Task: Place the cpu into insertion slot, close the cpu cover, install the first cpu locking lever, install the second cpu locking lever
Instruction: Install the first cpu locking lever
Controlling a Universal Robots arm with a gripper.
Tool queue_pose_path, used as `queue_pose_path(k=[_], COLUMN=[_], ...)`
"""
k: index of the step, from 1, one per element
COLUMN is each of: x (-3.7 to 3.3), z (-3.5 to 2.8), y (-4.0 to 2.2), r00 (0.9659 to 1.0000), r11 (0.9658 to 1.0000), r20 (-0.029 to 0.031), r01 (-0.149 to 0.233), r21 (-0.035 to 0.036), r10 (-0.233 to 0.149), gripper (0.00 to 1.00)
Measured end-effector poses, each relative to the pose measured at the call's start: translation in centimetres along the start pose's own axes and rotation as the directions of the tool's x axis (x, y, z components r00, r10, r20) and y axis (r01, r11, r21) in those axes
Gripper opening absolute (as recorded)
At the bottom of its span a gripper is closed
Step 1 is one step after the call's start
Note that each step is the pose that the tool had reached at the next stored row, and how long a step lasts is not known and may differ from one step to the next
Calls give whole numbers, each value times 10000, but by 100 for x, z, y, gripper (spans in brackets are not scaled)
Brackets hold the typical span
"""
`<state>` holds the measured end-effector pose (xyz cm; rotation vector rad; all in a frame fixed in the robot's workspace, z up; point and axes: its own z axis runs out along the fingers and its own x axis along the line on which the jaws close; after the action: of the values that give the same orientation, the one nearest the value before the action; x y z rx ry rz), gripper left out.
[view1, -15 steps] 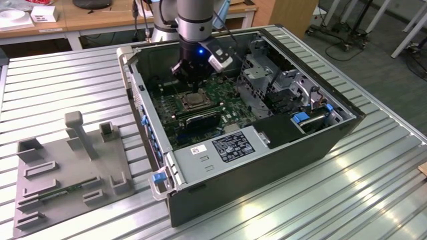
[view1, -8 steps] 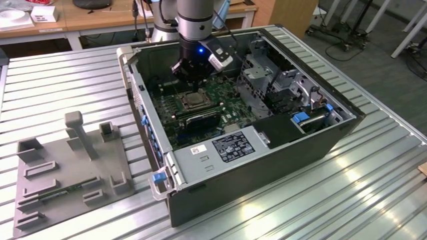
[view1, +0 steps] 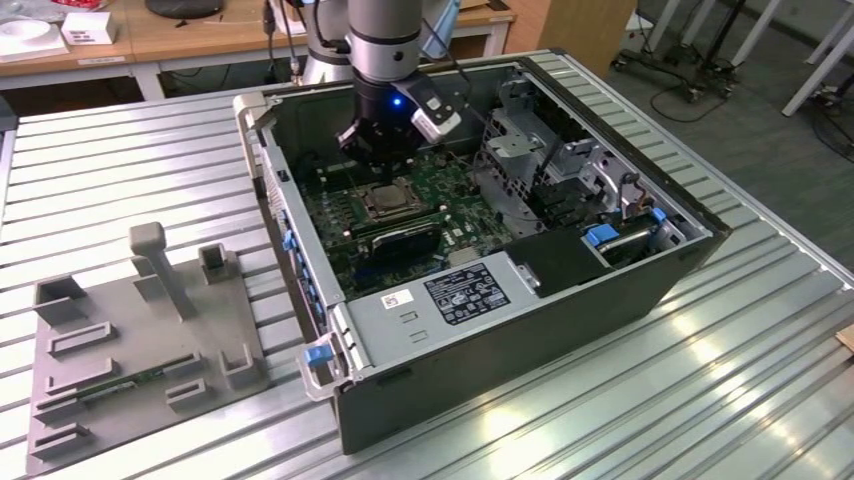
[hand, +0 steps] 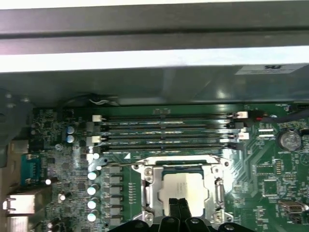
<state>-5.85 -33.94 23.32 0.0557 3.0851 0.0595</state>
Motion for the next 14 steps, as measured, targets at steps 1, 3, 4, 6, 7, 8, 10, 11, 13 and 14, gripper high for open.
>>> queue_pose_path(k=[1, 3, 4, 6, 7, 8, 10, 11, 13, 14], x=[22, 64, 87, 127, 146, 160, 168, 168, 169, 168], z=[-1, -2, -4, -5, -6, -7, -7, -7, -14, -22], y=[-1, -2, -3, -4, -5, -6, -5, -5, -7, -6], r00=[10000, 10000, 10000, 10000, 10000, 10000, 10000, 10000, 10000, 10000], r11=[10000, 10000, 10000, 10000, 10000, 10000, 10000, 10000, 10000, 10000], r20=[3, 8, 10, 15, 16, 17, 18, 17, 15, 16], r01=[-2, -1, 0, 0, -1, -1, 0, 1, 1, 0], r21=[0, 0, 0, -1, -1, -1, -1, -1, 3, 1], r10=[2, 1, 0, 0, 1, 1, 0, -1, -1, 0], gripper=[11, 11, 11, 11, 11, 11, 11, 11, 11, 11])
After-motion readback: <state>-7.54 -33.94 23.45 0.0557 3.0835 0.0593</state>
